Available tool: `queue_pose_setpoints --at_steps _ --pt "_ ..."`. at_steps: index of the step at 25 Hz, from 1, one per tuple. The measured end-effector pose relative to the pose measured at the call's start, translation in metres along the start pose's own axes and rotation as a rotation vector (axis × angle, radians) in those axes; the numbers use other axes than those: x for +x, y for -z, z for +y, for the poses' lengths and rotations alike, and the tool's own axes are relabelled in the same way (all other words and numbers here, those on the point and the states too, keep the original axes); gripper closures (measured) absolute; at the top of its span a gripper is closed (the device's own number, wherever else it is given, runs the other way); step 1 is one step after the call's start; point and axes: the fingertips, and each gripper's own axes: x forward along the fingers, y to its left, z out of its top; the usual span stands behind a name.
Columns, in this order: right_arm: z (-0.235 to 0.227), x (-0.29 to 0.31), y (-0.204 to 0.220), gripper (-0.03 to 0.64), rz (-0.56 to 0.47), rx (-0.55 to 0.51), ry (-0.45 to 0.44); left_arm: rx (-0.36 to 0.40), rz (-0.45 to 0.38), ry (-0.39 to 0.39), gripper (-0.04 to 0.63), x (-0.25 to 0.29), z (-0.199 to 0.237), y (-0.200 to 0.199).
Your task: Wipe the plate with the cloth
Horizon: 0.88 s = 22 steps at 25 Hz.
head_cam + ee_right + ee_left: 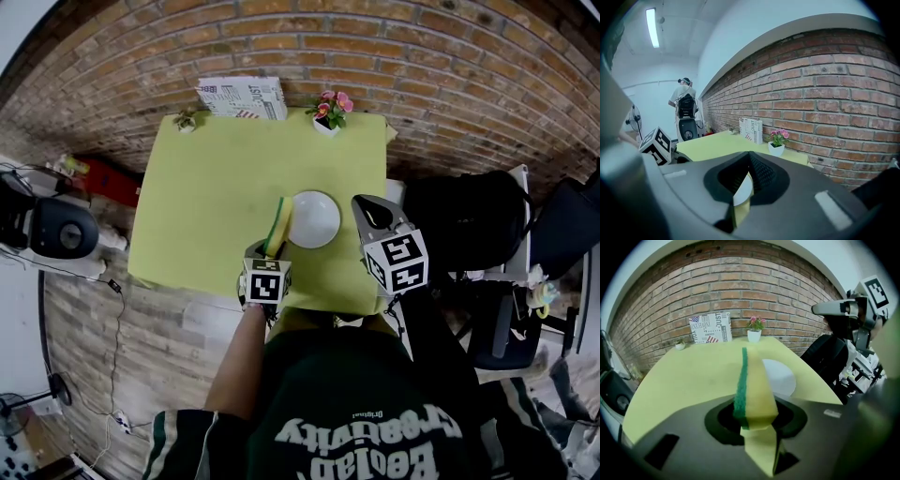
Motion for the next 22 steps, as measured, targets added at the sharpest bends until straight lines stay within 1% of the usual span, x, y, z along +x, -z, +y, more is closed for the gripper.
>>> queue_pose_setpoints --at_steps 2,5,10,17,20,22 --pt "0.001 -0.001 0.000 0.603 -0.001 0.000 0.000 0.009 -0.009 0.019 0.466 -0.002 -0.009 -0.005" --pt "0.000 -0.003 0.001 0.603 0.000 -0.001 0.003 0.017 -0.011 0.069 0.466 -0.001 -0.030 -0.008" --pt "-0.004 -0.008 0.003 0.603 0.001 0.002 0.016 0.072 -0.013 0.143 0.466 0.008 -0.063 -0.010" --pt "-0.006 -0.016 0.005 0.603 0.000 0.006 0.030 0.135 0.008 0.220 0.465 0.014 -0.095 -0.003" --pt "-0.008 -0.018 0.007 0.603 -0.001 0.012 0.035 0.138 0.044 0.242 0.465 0.017 -0.104 0.006" --pt "-0.008 -0.018 0.008 0.603 -0.001 0.013 0.038 0.132 0.051 0.245 0.466 0.018 -0.105 0.009"
